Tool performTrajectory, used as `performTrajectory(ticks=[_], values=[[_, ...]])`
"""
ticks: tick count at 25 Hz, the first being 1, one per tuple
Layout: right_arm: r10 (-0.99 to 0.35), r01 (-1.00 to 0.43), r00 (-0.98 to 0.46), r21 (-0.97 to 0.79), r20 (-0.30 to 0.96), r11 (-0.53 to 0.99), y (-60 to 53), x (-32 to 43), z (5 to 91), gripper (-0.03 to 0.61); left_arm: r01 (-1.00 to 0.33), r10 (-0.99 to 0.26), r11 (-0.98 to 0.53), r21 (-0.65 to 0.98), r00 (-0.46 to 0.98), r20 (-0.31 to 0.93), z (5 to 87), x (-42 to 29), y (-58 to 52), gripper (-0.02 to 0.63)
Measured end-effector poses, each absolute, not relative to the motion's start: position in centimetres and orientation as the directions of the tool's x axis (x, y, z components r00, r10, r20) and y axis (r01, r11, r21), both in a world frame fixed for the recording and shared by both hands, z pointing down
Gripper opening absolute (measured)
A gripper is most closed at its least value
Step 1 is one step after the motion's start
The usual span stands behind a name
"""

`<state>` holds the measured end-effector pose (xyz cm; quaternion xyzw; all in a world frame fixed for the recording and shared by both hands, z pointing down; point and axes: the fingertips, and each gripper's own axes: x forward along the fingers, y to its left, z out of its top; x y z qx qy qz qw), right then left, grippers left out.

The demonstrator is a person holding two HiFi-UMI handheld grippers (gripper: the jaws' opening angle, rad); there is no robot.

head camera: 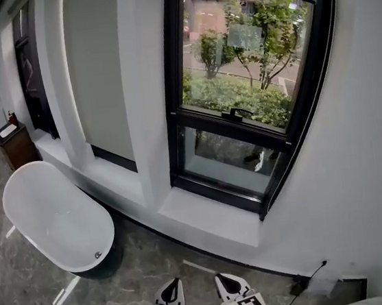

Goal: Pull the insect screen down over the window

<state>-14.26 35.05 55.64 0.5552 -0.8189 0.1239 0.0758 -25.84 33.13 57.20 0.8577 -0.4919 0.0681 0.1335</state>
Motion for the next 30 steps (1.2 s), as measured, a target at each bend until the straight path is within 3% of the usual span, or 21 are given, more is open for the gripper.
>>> performTrajectory(ticks=[9, 17, 30], values=[[-0.922, -0.953, -0.302, -0.091, 0.244, 0.288, 26.2, -14.5, 54.4, -0.003, -0.823, -0.793, -0.54, 0.177, 0.568, 0.22, 56.5, -27.0, 23.7, 0.012], [-0.917, -0.943, -0.331, -0.115, 0.223, 0.313, 17.3, -12.3, 54.1, -0.003, -0.837, -0.801, -0.519, 0.172, 0.547, 0.244, 56.5, -24.8, 15.5, 0.012], [-0.916, -0.93, -0.368, -0.051, 0.158, 0.365, -2.6, 4.5, 50.5, -0.003, -0.808, -0.778, -0.576, 0.121, 0.588, 0.223, 51.8, -7.6, -5.9, 0.012]])
